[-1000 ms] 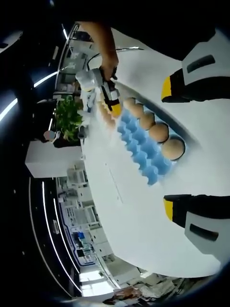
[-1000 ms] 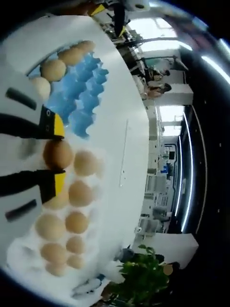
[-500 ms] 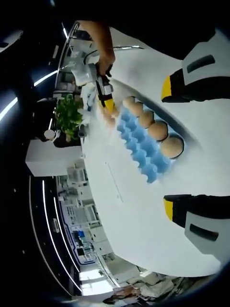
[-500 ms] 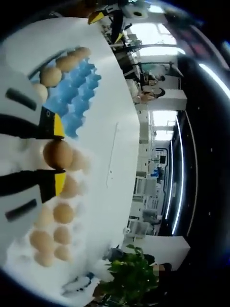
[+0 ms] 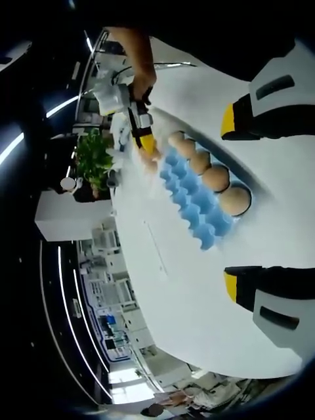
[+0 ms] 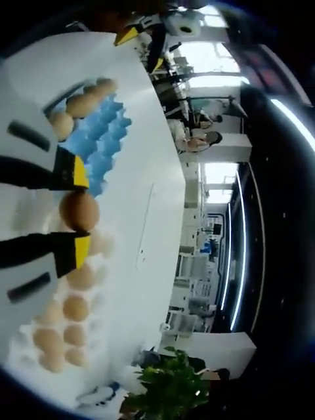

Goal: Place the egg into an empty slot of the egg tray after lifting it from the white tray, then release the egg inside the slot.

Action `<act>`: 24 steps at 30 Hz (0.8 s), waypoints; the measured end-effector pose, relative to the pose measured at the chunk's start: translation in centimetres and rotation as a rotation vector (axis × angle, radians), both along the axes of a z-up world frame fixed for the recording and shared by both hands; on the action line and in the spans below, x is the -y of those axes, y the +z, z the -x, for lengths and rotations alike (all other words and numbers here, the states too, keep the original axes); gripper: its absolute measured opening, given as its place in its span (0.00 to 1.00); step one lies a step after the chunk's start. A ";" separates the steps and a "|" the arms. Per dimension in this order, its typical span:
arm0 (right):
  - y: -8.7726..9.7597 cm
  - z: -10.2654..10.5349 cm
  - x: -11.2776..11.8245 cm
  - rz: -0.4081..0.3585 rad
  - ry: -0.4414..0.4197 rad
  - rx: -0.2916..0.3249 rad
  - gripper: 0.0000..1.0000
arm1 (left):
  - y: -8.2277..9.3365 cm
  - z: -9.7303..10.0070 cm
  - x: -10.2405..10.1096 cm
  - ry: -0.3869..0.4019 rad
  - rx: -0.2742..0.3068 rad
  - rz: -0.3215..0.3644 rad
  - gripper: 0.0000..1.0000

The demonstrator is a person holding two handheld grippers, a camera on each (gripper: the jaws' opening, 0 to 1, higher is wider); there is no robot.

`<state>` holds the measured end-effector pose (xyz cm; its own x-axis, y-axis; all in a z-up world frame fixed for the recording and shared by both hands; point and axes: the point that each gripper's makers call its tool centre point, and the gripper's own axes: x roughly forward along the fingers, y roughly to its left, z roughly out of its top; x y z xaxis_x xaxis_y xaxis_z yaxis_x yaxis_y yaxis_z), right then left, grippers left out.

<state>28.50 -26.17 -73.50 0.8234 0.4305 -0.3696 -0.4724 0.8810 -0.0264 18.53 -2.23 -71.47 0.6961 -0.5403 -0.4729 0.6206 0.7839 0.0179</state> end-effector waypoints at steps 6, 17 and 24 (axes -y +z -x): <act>0.4 0.1 -2.5 -0.008 0.058 0.016 0.23 | 0.0 0.0 -0.1 0.004 0.000 0.003 0.80; 1.1 0.2 -8.2 -0.040 0.185 0.028 0.23 | 0.0 0.1 -0.2 0.005 0.001 0.003 0.79; 1.5 0.1 -11.8 -0.061 0.256 0.034 0.23 | -0.1 0.1 -0.3 0.005 -0.003 0.002 0.79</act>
<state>28.41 -14.36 -71.96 0.6966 0.6468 -0.3104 -0.6796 0.7336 0.0035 18.46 -1.88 -71.61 0.6974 -0.5377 -0.4738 0.6165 0.7872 0.0141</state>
